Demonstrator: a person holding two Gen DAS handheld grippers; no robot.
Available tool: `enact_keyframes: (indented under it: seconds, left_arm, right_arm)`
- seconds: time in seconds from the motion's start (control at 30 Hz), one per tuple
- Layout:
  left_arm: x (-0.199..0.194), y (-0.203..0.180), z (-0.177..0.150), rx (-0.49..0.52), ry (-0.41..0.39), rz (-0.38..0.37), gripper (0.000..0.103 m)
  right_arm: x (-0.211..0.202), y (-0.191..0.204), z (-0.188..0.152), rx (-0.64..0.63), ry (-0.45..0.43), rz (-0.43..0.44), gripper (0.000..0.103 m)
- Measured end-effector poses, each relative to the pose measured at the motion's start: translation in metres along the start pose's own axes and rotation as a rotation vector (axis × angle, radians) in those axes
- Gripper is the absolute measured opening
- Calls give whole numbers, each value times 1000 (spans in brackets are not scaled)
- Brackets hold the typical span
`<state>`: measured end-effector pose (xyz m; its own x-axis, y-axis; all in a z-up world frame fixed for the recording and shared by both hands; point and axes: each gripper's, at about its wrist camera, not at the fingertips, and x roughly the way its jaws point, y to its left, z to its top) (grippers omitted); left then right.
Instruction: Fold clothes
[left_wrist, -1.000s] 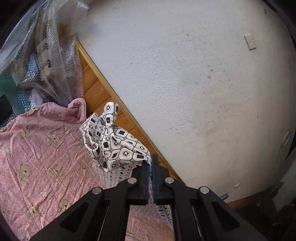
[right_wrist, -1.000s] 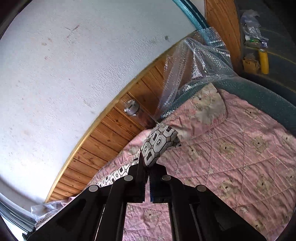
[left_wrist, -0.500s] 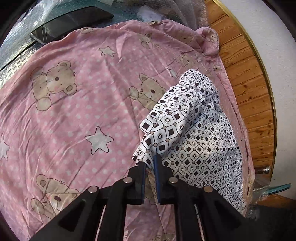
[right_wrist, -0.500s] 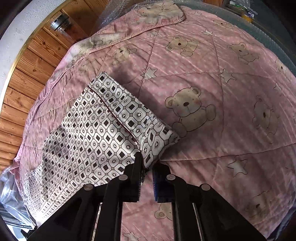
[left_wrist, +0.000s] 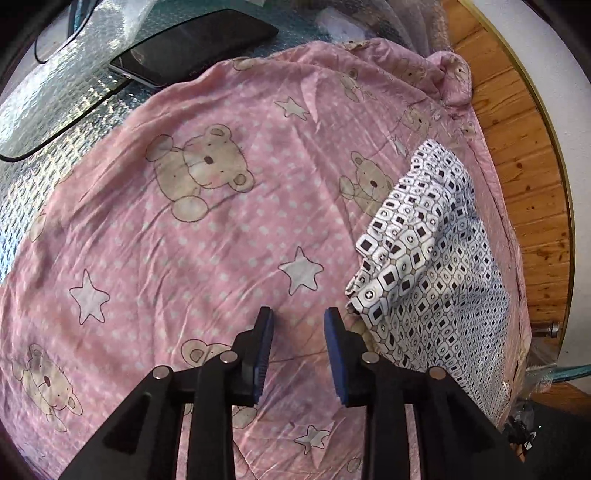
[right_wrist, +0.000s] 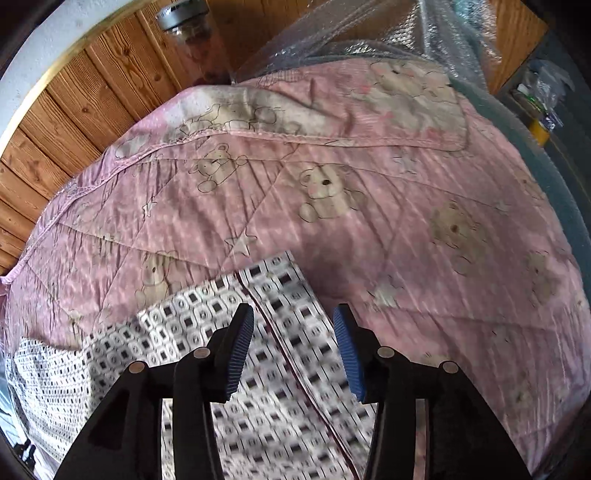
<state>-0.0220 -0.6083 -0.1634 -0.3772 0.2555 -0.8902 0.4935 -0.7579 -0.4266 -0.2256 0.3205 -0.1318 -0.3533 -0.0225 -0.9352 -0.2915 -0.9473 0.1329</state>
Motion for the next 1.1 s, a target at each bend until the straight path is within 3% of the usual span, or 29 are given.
enact_keyframes:
  seconds: [0.03,0.07,0.23,0.37,0.47,0.57,0.67,0.73,0.77,0.8,0.83,0.9,0.97,1.0,1.1]
  left_arm:
    - [-6,3,2,-28,-32,-6,30]
    - [-12,6,5,-52,-63,-21,30]
    - [-42,-15,29,-17,-145,-104,30]
    - [-34,-61,48,99,-124,-166,30]
    - [-7,-105,58,186,-95,-236,30]
    - [34,-150,60,273,-9,-287,30]
    - [74,-180,58,366,69,-269,30]
    - [90,-172,68,331,54,-189,30]
    - [96,-163,74,297,36,-143,29]
    - [100,-152,80,244,24,-129,22]
    - [99,-141,85,193,10,-141,8]
    - [92,-134,87,177,-28,-115,6]
    - [86,-140,81,208,-28,-95,7]
    - [82,-145,76,231,-28,-92,8]
    - [75,-179,42,343,17,-173,10]
  right_arm:
    - [10,3,3,-16,29,10,38]
    - [19,7,6,-37,56,14,9]
    - [25,20,-1,-169,48,-174,4]
    - [25,36,-1,-167,48,-322,14]
    - [5,52,-5,-142,-14,-392,20]
    - [-24,88,-23,-205,-117,-356,24]
    - [-18,118,-46,-338,-75,-216,26]
    - [10,103,-55,-337,24,-260,26]
    - [20,94,-58,-330,58,-283,44]
    - [16,77,-56,-292,23,-311,47]
    - [12,61,-55,-251,-4,-337,60]
    - [4,38,-49,-139,10,-365,59]
    - [-13,50,-51,-130,3,-346,41]
    - [-21,59,-53,-130,-3,-323,41]
    - [-40,131,-78,-239,-27,-47,41]
